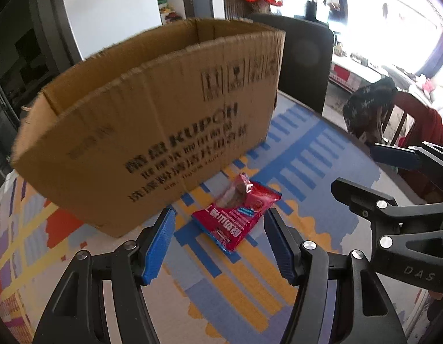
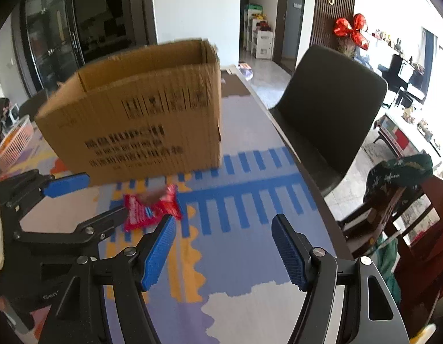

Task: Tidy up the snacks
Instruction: 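Move the left tool to the red snack bag and grasp it, then carry the red snack bag over the box and open the left tool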

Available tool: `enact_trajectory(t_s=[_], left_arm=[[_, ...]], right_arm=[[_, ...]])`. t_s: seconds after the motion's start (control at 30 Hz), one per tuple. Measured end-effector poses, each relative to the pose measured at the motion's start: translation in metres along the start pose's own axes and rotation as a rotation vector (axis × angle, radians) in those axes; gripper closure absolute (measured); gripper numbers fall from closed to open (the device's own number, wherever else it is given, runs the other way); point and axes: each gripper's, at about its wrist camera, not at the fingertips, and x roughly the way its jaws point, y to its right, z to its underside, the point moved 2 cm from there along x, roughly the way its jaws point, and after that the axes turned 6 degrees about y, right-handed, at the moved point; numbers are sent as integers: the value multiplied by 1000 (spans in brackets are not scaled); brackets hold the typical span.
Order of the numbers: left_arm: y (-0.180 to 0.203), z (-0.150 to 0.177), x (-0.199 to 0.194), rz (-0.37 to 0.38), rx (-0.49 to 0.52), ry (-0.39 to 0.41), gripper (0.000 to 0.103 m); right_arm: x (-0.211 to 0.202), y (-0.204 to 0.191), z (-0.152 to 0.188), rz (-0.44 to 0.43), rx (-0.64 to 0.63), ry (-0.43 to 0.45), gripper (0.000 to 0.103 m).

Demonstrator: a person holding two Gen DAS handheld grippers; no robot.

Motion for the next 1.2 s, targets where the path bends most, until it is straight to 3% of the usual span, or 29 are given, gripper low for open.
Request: enact_trajectory(t_s=[0.3, 0.53, 0.73, 0.87, 1.0, 1.2], left_arm=[[6, 5, 31, 6, 93, -68, 36], [8, 7, 51, -7, 96, -106, 36], [8, 2, 60, 23, 41, -103, 38], [2, 0, 62, 74, -48, -112, 54], [-5, 4, 57, 45, -81, -109, 60], [-13, 13, 35, -3, -159, -75, 61]], right_arm=[[24, 8, 20, 46, 40, -90, 33], [40, 12, 33, 68, 59, -143, 33], [47, 16, 36, 75, 59, -159, 33], [48, 16, 36, 66, 64, -165, 33], [48, 18, 34, 60, 63, -161, 33], [44, 18, 31, 42, 57, -144, 33]])
